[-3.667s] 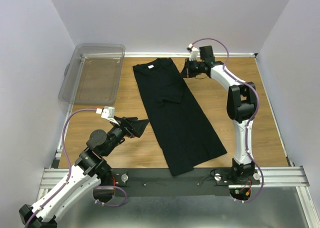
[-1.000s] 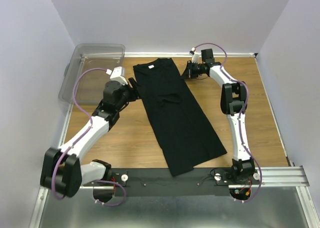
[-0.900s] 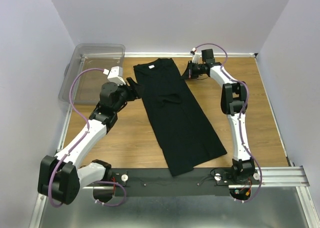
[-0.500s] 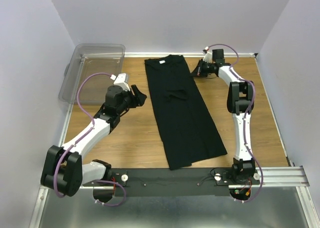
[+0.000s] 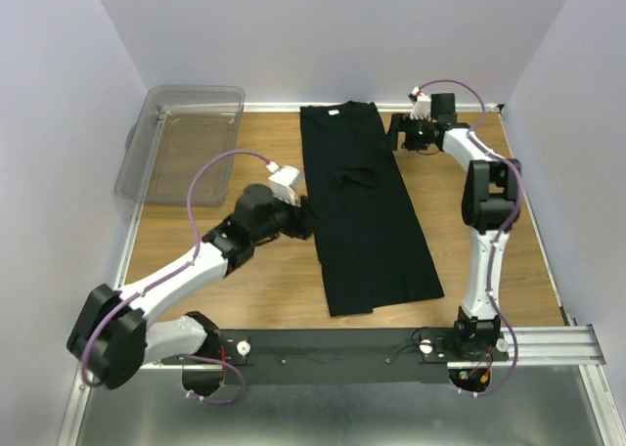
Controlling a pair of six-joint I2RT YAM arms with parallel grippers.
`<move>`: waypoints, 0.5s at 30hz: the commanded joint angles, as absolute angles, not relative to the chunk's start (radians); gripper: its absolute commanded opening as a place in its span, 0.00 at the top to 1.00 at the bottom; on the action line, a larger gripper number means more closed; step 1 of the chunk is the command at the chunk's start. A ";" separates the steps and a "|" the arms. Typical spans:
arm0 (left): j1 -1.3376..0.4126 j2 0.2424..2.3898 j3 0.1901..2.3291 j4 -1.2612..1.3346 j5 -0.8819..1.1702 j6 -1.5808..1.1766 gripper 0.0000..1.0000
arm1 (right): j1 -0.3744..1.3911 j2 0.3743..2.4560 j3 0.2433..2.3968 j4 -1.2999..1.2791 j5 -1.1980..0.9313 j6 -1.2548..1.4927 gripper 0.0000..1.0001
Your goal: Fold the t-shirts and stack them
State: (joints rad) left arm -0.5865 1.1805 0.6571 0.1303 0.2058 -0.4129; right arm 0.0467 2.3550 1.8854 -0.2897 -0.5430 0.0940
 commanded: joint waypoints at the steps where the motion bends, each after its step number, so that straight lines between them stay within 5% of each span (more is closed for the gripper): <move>1: -0.779 1.054 0.728 0.104 0.072 -0.208 0.35 | 0.040 2.096 1.636 -0.328 -0.495 -0.305 0.00; 5: -1.011 1.005 0.795 0.106 0.017 0.188 0.21 | 0.038 1.734 1.242 -0.362 -0.823 -0.815 0.00; 8: -1.035 1.018 0.753 0.089 0.066 0.447 0.12 | 0.051 1.444 0.942 -0.550 -0.959 -1.518 0.00; 15: -1.385 1.101 0.609 0.098 -0.060 0.494 0.17 | 0.106 1.247 0.848 -0.797 -0.816 -1.503 0.05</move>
